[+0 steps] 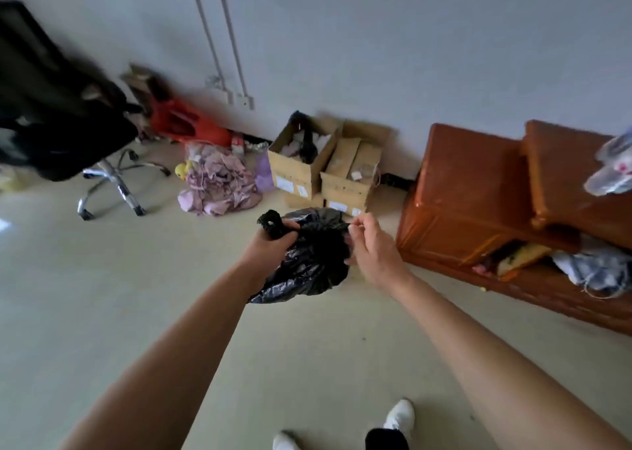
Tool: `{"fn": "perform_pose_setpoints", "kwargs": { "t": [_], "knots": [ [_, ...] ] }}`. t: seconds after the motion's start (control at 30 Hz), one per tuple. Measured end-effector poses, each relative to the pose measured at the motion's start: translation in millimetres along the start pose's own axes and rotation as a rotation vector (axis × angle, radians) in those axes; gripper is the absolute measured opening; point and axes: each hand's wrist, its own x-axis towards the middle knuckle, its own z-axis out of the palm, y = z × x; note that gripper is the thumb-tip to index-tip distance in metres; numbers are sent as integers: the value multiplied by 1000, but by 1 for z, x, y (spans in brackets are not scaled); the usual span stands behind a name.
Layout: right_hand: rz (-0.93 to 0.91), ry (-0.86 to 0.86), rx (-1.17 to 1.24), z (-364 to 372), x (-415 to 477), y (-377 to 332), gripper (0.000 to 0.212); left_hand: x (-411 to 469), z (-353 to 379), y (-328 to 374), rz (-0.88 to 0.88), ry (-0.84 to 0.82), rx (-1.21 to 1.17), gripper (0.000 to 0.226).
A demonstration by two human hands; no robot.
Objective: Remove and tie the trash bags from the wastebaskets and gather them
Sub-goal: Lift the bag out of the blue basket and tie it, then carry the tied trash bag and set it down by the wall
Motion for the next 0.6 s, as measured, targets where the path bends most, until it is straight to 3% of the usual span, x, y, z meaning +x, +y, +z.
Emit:
{"fn": "perform_pose_setpoints", "kwargs": {
  "t": [0.23, 0.37, 0.5, 0.6],
  "knots": [
    [-121, 437, -157, -210, -65, -27, 13, -45, 146, 156, 123, -388, 0, 16],
    [-123, 605, -151, -306, -125, 11, 12, -81, 264, 199, 184, -533, -12, 21],
    [-87, 663, -130, -388, -193, 66, 11, -117, 391, 219, 255, -585, -46, 17],
    [6, 785, -36, -458, -250, 119, 13, -157, 501, 221, 280, -683, -41, 17]
  ]
}}
